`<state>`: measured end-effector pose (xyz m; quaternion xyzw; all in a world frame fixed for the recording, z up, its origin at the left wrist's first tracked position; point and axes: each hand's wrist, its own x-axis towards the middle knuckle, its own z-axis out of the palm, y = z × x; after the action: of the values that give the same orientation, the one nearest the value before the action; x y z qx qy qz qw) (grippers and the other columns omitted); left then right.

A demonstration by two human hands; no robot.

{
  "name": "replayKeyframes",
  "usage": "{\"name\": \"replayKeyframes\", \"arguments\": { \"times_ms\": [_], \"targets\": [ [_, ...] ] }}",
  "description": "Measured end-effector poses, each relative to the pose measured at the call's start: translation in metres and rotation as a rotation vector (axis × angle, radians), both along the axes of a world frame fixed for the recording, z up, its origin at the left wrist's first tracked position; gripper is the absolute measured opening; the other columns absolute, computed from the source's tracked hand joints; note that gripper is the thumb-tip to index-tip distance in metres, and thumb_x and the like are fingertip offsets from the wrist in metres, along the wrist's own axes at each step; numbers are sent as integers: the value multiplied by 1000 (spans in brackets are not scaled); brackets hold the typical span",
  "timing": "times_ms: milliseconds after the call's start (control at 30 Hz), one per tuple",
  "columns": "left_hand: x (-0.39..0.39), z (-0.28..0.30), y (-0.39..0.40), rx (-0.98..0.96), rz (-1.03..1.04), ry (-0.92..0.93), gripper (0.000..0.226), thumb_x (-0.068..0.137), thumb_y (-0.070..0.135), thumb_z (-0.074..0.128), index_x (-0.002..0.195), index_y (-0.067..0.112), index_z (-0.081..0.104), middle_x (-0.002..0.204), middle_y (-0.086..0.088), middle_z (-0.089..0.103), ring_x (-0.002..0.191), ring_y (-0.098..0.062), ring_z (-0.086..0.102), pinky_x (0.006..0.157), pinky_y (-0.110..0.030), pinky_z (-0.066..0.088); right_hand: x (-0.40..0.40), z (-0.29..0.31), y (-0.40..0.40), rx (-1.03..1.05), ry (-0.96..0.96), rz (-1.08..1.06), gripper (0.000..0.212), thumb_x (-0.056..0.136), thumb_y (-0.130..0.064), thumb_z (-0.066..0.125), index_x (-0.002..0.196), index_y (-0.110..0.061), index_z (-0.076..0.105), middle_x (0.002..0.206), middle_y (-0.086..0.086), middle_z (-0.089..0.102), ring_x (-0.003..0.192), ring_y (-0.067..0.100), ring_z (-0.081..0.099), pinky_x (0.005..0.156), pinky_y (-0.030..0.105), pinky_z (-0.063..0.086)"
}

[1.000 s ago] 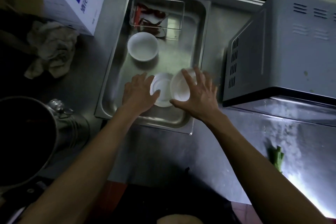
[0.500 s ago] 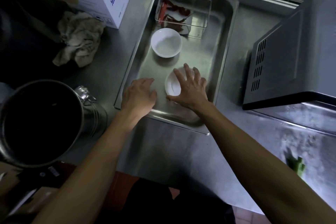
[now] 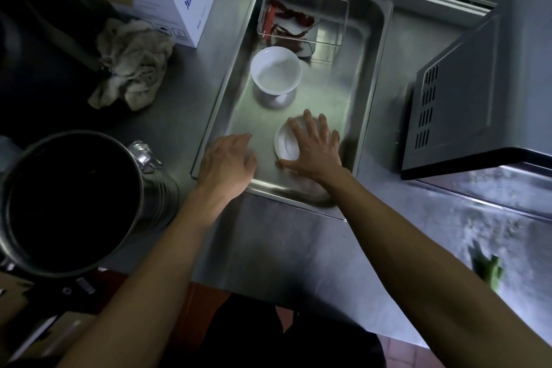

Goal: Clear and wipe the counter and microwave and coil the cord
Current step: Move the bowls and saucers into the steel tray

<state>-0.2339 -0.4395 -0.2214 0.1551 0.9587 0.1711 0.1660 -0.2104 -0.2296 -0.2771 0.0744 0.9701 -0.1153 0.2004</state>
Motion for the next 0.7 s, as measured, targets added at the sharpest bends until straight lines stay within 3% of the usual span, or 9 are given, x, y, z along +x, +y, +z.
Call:
{"name": "replayKeyframes", "arguments": {
  "times_ms": [167, 300, 567, 700],
  "targets": [
    [2, 2, 5, 2, -11, -17, 51, 98, 35, 47, 147, 20, 43, 147, -2, 49, 136, -26, 40, 111, -40, 32, 7, 10, -5, 20, 6, -23, 99, 81, -77, 52, 157, -33, 5, 166, 6, -12, 152, 36, -12, 118, 65, 5],
    [10, 6, 10, 30, -59, -28, 52, 98, 32, 49, 147, 19, 43, 148, -3, 47, 137, -26, 39, 112, -43, 33, 33, 30, -6, -15, 103, -85, 80, 93, -65, 46, 157, -30, 14, 167, 5, -3, 153, 30, -4, 121, 56, 10],
    [42, 21, 41, -5, -225, 2, 48, 91, 34, 54, 137, 19, 52, 135, -6, 57, 119, -34, 52, 96, -47, 43, 114, 76, 12, -36, 257, -219, 57, 96, -44, 54, 146, -21, 41, 158, 11, 31, 142, 33, 32, 113, 51, 33],
    [68, 32, 75, -24, -333, 59, 44, 89, 35, 57, 130, 21, 58, 127, -4, 63, 111, -34, 58, 88, -46, 48, 161, 85, 37, -61, 244, -312, 57, 95, -42, 57, 146, -19, 45, 157, 11, 37, 140, 33, 37, 112, 47, 32]
  ]
}}
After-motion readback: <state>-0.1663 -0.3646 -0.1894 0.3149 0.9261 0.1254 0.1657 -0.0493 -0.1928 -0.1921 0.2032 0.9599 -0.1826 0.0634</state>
